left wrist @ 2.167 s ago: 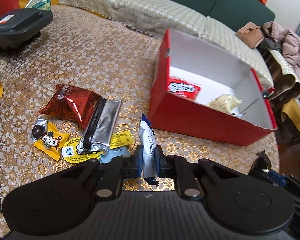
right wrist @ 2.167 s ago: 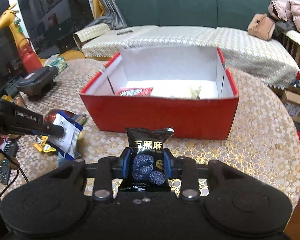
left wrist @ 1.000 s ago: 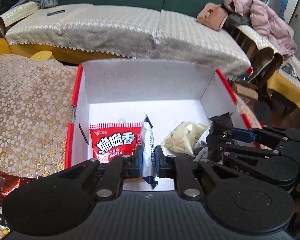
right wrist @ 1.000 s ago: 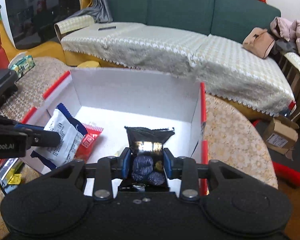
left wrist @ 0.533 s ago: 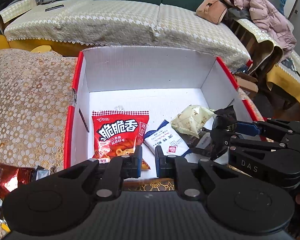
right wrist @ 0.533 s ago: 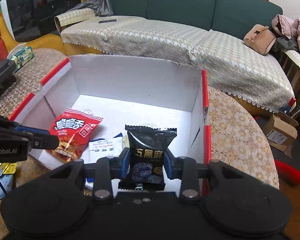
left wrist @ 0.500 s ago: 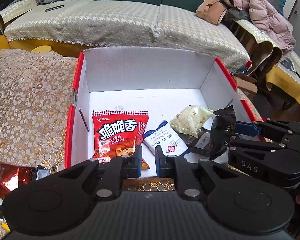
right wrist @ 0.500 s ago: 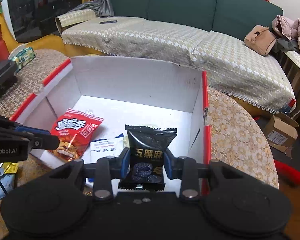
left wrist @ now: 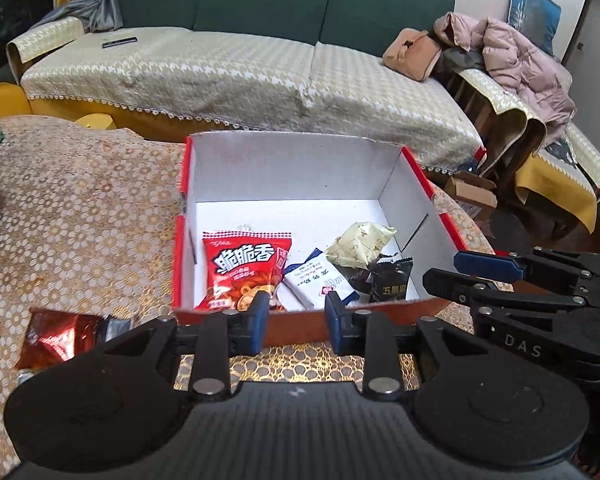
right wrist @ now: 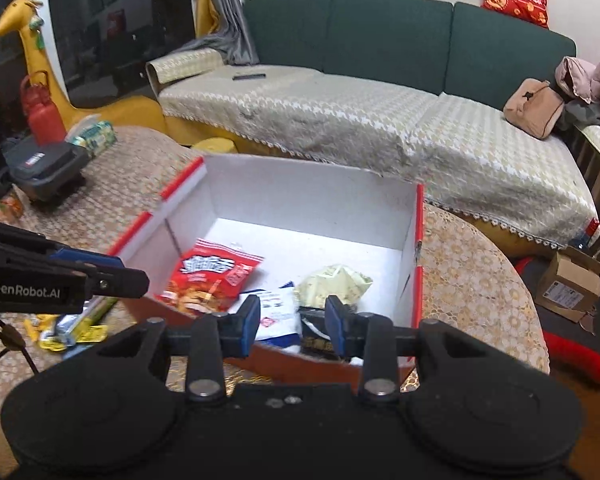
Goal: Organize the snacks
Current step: 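Withdraw both tools from the box toward the remaining snacks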
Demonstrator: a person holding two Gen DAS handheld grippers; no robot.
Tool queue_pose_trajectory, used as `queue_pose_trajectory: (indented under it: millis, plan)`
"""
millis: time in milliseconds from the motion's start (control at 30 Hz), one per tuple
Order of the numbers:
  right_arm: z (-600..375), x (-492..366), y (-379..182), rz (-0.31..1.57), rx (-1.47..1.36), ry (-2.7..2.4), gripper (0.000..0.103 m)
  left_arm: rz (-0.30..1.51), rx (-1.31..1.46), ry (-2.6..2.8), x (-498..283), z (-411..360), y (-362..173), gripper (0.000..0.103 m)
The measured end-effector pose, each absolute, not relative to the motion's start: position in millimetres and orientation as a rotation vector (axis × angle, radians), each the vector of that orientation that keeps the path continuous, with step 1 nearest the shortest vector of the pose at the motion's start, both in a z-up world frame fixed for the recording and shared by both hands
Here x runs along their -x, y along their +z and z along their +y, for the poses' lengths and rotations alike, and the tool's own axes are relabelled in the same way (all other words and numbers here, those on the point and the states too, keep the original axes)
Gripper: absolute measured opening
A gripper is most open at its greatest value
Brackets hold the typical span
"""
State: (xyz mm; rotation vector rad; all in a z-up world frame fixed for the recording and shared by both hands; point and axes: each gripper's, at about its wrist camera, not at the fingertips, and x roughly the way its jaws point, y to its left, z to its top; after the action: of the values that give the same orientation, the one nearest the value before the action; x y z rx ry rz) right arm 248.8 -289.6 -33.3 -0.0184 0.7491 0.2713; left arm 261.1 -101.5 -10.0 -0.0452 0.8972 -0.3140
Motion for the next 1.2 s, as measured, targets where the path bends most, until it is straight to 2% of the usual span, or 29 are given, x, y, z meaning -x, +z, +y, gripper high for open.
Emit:
queue_pose_trajectory:
  millis: [33, 133, 167, 300, 367, 733, 900, 1200]
  plan:
    - [-288.8, -244.1, -30.9, 0.744, 0.013, 0.278, 0.034, 0.892, 0.046, -0.312, -256.1, -99.2, -7.8, 0.035]
    - [-284.9, -229.2, -25.3, 0.738, 0.007, 0.29, 0.034, 0.863, 0.05, -0.297, -240.0, -91.3, -0.5, 0.062]
    - [-283.0, -224.3, -23.7, 0.737, 0.007, 0.294, 0.034, 0.846, 0.05, -0.29, -233.8, -87.9, 2.5, 0.065]
    - [-275.1, -205.0, -17.0, 0.721, -0.005, 0.317, 0.035, 0.824, 0.047, -0.26, -214.4, -74.5, 9.7, 0.066]
    - [-270.5, -196.5, -14.1, 0.716, -0.016, 0.328, 0.035, 0.813, 0.044, -0.244, -203.8, -65.2, 11.4, 0.074]
    - [-237.4, -161.1, -16.5, 0.726, -0.054, 0.393, 0.038, 0.751, 0.065, -0.085, -144.6, 7.7, 6.7, 0.084]
    - [-217.9, -150.8, -25.2, 0.745, -0.047, 0.427, 0.044, 0.755, 0.083, -0.045, -125.8, 37.5, -1.5, 0.086]
    - [-179.3, -142.4, -48.7, 0.82, 0.004, 0.499, 0.045, 0.809, 0.122, -0.018, -111.4, 66.5, -31.6, 0.086]
